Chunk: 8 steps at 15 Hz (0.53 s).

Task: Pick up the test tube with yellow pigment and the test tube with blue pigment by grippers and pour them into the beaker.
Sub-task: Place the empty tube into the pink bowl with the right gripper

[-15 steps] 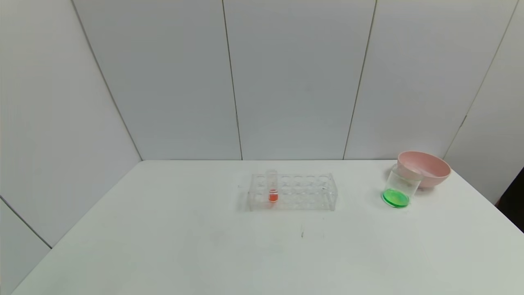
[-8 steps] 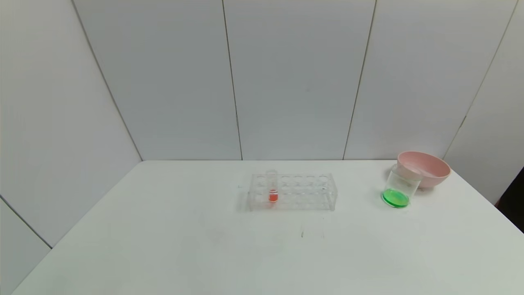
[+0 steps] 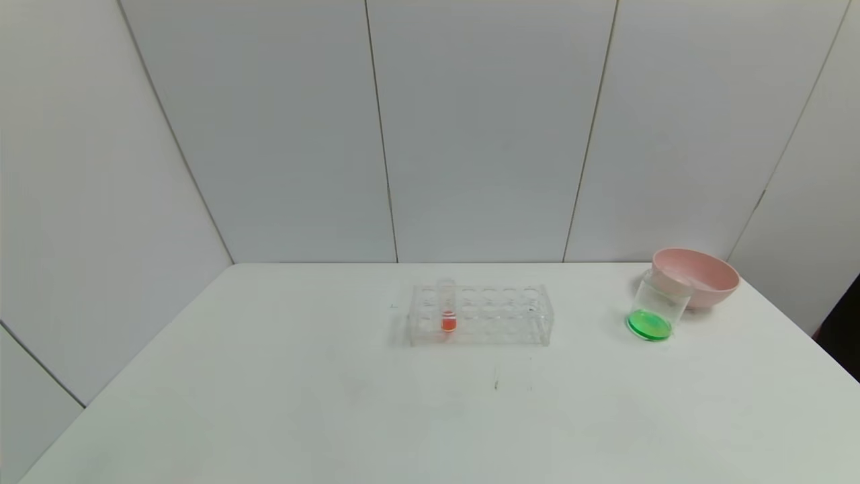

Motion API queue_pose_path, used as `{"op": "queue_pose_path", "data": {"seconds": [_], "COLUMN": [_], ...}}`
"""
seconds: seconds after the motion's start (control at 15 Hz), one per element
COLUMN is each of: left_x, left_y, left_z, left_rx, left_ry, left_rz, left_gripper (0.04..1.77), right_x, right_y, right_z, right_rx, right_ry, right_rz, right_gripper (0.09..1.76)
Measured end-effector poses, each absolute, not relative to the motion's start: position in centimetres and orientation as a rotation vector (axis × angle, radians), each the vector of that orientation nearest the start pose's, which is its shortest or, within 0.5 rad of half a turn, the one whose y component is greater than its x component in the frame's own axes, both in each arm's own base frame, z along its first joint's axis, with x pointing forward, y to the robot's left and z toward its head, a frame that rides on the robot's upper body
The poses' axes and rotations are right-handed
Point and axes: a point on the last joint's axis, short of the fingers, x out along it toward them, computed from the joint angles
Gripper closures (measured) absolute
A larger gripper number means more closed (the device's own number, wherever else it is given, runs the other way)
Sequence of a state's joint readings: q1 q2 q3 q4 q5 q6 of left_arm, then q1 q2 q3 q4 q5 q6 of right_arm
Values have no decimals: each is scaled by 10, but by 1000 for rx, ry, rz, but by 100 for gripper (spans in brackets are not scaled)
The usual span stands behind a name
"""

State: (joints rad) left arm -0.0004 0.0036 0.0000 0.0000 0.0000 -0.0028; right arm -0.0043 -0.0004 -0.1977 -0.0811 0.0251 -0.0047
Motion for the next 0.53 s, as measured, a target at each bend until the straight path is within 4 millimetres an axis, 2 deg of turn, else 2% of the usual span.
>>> {"op": "queue_pose_path", "data": {"seconds": [0.13, 0.27, 0.4, 0.53], "left_x": [-23, -23, -23, -23], "left_y": [0, 0, 0, 0], "left_z": [76, 76, 76, 76], "left_rx": [-3, -3, -3, -3], "left_ry": [4, 4, 4, 4], "left_rz": [0, 0, -1, 0], "left_gripper": [5, 5, 5, 5], "right_x": [-45, -42, -30, -5], "right_y": [1, 1, 0, 1], "right_z": [138, 151, 176, 204], "right_rx": [-8, 5, 40, 62], "right_ry": [-274, -263, -249, -240], "right_rz": [32, 40, 53, 60], "right_gripper": [136, 136, 136, 136]}}
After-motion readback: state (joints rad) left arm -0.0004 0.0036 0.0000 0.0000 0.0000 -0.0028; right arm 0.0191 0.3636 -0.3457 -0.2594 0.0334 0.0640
